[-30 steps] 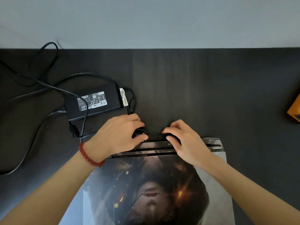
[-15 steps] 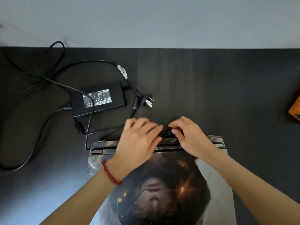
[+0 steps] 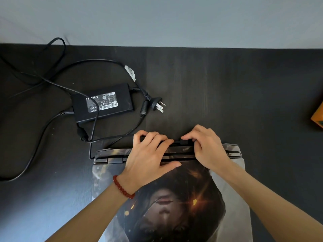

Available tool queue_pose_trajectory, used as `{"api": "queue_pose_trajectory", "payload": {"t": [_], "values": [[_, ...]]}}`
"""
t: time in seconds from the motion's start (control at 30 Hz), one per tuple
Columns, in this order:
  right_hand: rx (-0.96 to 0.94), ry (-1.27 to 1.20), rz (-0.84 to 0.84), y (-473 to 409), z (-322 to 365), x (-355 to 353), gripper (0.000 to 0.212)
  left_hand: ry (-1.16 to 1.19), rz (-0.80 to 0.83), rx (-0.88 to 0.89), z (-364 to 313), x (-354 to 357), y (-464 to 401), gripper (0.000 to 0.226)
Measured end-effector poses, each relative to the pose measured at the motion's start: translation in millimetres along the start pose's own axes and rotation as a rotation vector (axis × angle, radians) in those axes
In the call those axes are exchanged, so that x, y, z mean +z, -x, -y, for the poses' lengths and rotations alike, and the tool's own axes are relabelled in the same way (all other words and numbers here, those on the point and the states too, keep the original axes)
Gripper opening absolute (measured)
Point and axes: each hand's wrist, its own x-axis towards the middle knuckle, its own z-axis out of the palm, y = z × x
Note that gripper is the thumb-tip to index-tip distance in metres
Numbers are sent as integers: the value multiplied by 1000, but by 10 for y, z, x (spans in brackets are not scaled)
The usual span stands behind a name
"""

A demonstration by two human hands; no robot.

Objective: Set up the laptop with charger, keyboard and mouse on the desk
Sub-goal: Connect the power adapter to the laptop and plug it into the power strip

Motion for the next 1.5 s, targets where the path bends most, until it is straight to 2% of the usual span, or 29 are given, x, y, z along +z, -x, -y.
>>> {"api": "queue_pose_trajectory", "payload": {"t": [0.17, 0.3, 0.4, 0.43, 0.5, 0.57, 0.67, 0.77, 0.9, 1.1, 1.23, 1.33, 1.5], "values": [[-20, 26, -12, -9, 0, 41, 38, 3, 2, 7, 0, 13, -3, 56], [-4, 67, 65, -128, 31, -33, 33, 58, -4, -8, -36, -56, 6, 55], [2, -88, -78, -354, 246, -40, 23, 75, -117, -115, 21, -174, -62, 40], [-14, -133, -113, -466, 363, -35, 25, 38, -166, -177, 70, -252, -88, 33], [-8, -131, -83, -721, 547, -9, 43, -72, -198, -315, 205, -366, -157, 25], [-5, 31, 17, -932, 678, 24, 53, -147, -104, -468, 346, -478, -227, 35], [-33, 303, 132, -1024, 773, 1, 40, -142, 88, -567, 539, -556, -321, 56], [-45, 386, 39, -941, 715, -242, 32, -220, 214, -494, 746, -539, -435, 74], [32, 640, -111, -739, 384, -697, 31, -302, 334, -451, 1007, -606, -690, 84], [168, 880, 64, -352, 79, -797, 30, -332, 212, -330, 826, -522, -925, 78], [296, 734, 5, -160, -126, -968, 28, -293, 187, -219, 486, -429, -1243, 78], [406, 487, -108, -16, -353, -1214, 25, -303, 281, -117, 256, -340, -1418, 81], [490, 222, -357, 198, -820, -1627, 26, -347, 281, -21, -165, -198, -1695, 82]]}}
